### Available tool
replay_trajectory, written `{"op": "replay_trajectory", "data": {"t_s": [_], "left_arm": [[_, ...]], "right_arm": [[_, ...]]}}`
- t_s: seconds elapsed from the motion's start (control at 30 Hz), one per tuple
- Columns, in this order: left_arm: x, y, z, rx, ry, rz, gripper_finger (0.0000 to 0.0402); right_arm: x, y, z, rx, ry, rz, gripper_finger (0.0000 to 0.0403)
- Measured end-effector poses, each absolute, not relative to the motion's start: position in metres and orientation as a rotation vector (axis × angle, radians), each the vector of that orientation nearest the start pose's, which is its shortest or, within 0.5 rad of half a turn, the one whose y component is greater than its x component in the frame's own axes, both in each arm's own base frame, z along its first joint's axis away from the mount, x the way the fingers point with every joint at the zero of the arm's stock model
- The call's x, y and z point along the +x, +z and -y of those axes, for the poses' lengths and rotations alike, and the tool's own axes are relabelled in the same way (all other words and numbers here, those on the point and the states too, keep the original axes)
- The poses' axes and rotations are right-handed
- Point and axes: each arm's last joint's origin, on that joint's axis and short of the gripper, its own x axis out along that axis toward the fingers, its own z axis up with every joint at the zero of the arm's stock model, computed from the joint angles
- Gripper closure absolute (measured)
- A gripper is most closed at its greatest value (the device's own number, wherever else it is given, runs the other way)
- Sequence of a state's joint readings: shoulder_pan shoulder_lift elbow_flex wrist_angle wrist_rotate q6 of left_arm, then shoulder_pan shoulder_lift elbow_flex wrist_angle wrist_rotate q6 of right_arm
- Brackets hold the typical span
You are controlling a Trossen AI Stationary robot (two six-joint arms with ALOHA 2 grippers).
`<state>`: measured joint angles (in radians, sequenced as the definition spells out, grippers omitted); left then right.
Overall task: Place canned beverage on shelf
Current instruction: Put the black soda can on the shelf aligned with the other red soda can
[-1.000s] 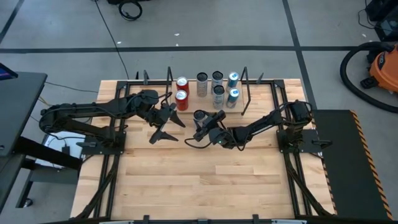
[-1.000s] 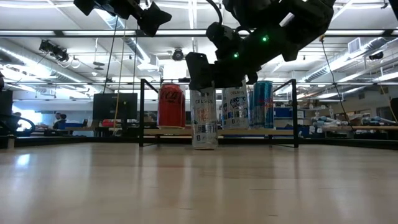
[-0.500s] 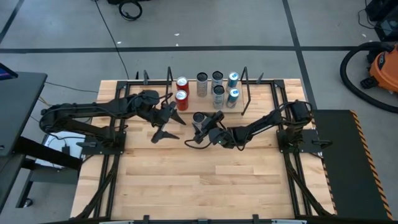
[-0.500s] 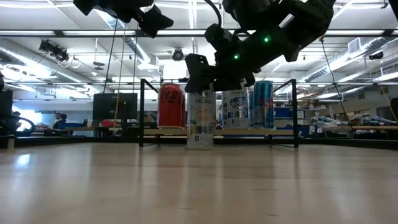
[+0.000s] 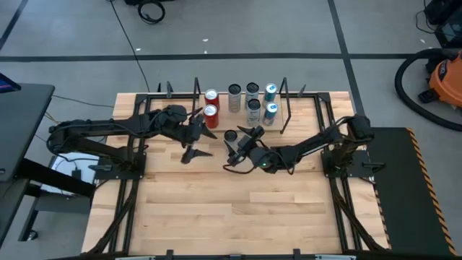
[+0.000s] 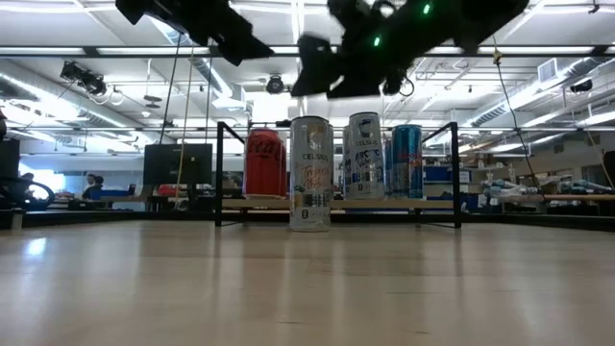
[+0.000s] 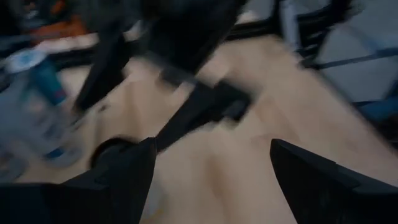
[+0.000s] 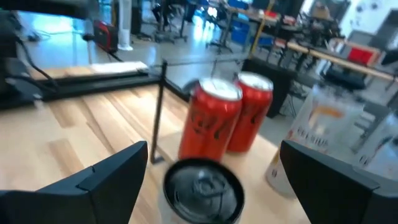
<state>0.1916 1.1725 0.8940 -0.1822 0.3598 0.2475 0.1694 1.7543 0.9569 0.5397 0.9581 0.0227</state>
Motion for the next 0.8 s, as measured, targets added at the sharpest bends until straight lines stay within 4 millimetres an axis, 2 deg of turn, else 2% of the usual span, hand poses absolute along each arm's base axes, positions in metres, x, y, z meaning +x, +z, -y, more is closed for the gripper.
{"op": "replay_trajectory", "data": {"t_s": [0.17, 0.37, 0.5, 0.6, 0.8], "left_arm": [[0.255, 0.291, -0.043, 0.124, -0.081, -0.454, 0.0086], [0.259, 0.296, -0.045, 0.069, -0.055, -0.430, 0.0086], [0.260, 0.302, -0.045, 0.045, -0.042, -0.417, 0.0086], [0.268, 0.307, -0.048, 0.024, -0.032, -0.438, 0.0086], [0.297, 0.314, -0.064, -0.050, 0.001, -0.617, 0.0086]], "right_arm": [[0.348, 0.243, -0.055, -0.191, -0.731, -0.169, 0.0027], [0.317, 0.295, -0.069, -0.256, -0.691, -0.089, 0.0027], [0.294, 0.325, -0.068, -0.253, -0.675, -0.037, 0.0027], [0.276, 0.344, -0.063, -0.234, -0.678, -0.008, 0.0027], [0.246, 0.364, -0.053, -0.242, -0.678, -0.021, 0.0027]]}}
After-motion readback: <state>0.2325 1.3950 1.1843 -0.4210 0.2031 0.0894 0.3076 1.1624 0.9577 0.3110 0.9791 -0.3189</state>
